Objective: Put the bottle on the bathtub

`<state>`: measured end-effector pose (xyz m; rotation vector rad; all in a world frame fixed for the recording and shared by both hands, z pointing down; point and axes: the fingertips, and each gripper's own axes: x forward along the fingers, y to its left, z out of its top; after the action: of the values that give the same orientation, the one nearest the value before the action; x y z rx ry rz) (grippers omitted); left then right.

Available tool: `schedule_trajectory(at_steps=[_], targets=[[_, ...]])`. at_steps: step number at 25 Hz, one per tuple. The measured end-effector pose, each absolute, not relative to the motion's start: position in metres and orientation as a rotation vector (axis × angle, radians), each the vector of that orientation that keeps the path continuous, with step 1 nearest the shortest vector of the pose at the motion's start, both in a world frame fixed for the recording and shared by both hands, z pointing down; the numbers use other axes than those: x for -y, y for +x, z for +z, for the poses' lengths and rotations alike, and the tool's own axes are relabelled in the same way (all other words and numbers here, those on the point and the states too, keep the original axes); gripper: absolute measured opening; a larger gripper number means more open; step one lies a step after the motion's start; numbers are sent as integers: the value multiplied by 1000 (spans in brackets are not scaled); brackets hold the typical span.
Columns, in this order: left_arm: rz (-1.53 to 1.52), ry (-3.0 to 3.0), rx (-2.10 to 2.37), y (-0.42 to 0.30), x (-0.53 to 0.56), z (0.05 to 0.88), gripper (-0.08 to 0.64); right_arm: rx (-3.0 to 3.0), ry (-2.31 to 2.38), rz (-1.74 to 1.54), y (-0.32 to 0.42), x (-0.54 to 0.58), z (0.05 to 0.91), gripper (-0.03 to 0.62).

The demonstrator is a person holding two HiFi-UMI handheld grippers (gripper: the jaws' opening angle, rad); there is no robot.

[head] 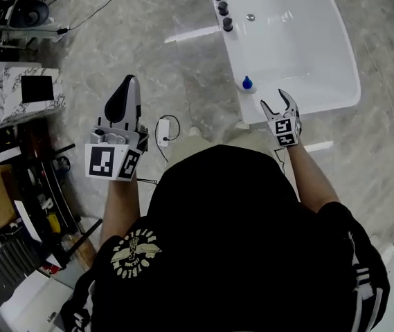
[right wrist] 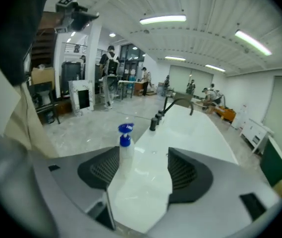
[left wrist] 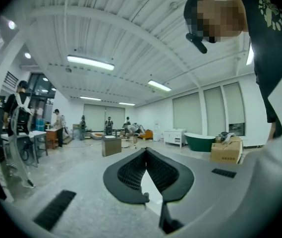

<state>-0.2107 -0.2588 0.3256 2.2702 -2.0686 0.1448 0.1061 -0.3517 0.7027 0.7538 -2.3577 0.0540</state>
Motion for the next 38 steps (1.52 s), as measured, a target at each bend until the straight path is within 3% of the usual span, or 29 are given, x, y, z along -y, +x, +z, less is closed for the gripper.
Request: schedule_trajectory(at_steps=[3, 4, 5, 7, 9, 16, 29, 38], targets=[[85, 2402, 1932, -197, 286, 319, 8, 2428, 1057, 97, 129, 346, 613, 273], [78, 2443, 1897, -192, 292, 317, 8, 2444, 1170, 108, 138, 341, 581, 240], [81, 2488, 1866, -187, 296, 316, 8, 2450, 1285, 109, 148, 336, 551, 154], [87, 2586, 1793, -175, 301, 315, 8, 2449, 1500, 102, 167, 323, 498, 59], [57, 2665, 1699, -167, 303, 317, 8, 2463, 1657, 106, 173, 305, 455, 14], [-41, 2770, 1460, -151, 284, 326, 8, 2415, 1840, 110, 161, 221, 376, 11], [-96, 2782, 1418, -173, 248, 315, 9, 2405, 1792, 109, 133, 190, 364, 9], [-36, 2713, 1507, -178, 269, 328, 9, 2458, 1664, 150, 127, 232, 386, 9]])
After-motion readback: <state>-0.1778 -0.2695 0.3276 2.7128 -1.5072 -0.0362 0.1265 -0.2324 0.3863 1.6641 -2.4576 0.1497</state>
